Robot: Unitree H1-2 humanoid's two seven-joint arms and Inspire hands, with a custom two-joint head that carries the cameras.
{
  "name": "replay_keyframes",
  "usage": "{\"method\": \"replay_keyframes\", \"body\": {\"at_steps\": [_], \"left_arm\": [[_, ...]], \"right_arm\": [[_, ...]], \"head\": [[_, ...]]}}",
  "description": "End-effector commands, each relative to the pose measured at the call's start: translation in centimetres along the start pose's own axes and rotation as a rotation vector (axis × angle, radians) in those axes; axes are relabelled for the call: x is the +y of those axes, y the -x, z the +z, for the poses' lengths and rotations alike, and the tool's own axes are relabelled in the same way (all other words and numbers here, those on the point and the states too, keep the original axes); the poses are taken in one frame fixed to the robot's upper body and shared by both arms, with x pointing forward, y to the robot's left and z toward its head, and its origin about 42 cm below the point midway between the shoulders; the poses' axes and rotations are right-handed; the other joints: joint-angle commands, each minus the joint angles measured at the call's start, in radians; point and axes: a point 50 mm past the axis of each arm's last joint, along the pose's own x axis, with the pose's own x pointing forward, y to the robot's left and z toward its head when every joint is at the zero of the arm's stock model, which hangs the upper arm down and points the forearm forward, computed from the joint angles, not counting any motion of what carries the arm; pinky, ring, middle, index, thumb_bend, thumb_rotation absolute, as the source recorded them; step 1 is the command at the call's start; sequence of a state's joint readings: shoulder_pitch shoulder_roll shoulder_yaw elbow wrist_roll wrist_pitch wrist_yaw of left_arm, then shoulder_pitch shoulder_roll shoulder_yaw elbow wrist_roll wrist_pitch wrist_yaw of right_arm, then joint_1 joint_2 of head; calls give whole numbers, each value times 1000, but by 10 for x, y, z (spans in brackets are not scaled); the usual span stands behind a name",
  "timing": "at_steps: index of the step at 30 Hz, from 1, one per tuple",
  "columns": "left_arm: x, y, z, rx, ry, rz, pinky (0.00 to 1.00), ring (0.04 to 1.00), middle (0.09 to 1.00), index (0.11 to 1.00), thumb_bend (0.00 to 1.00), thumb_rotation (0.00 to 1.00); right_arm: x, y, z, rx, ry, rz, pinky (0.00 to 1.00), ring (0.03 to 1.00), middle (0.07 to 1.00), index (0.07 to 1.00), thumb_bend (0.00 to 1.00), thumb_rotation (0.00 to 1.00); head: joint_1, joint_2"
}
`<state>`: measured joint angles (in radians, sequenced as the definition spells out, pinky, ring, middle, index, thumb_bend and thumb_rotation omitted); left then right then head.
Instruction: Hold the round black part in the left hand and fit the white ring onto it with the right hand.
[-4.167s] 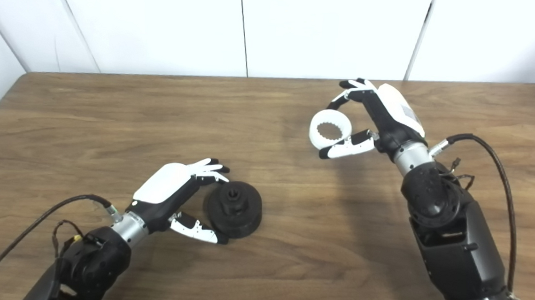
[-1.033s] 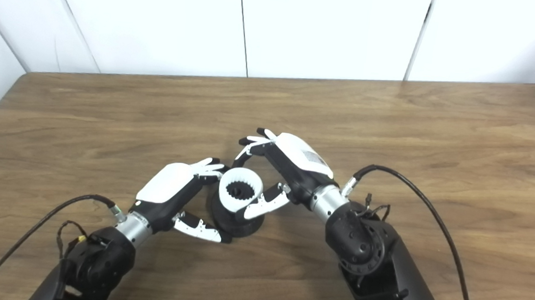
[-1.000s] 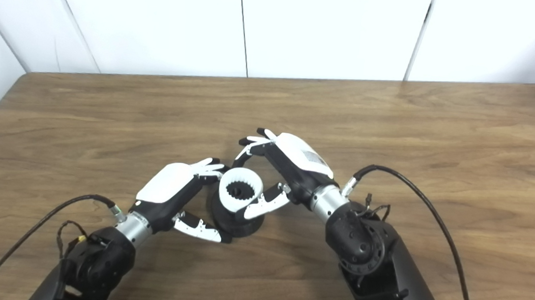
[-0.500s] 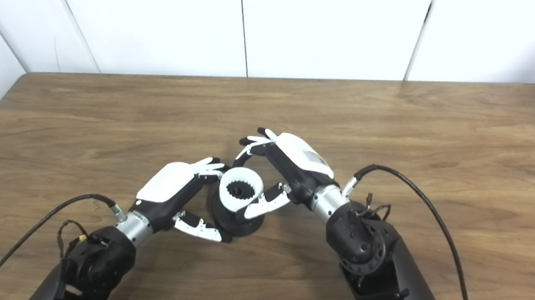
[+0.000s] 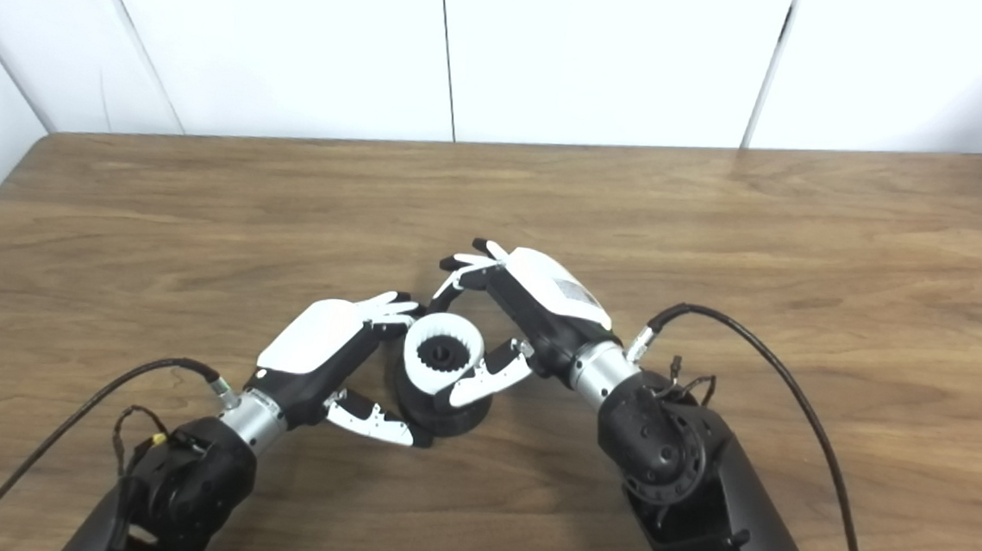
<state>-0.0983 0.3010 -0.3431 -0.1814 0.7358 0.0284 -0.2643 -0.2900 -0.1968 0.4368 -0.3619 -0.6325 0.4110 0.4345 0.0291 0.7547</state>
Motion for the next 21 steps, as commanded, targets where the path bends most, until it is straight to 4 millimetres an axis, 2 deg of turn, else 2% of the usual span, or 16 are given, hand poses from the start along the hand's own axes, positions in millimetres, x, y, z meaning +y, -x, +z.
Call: {"method": "replay_keyframes", "body": {"at_steps": [1,21], "left_arm": [[4,-2,5,-22,-8,-6,897,954,890,611,707,421],[5,1,7,-26,-19,-2,887,953,889,633,709,434]], "right_arm": [[-13,-7,15,-79,32,-39,1000,1000,885,486,523,151],[-11,-3,10,-63,57,-2,1000,1000,889,493,523,159]], "head": [[1,2],[2,14]]}}
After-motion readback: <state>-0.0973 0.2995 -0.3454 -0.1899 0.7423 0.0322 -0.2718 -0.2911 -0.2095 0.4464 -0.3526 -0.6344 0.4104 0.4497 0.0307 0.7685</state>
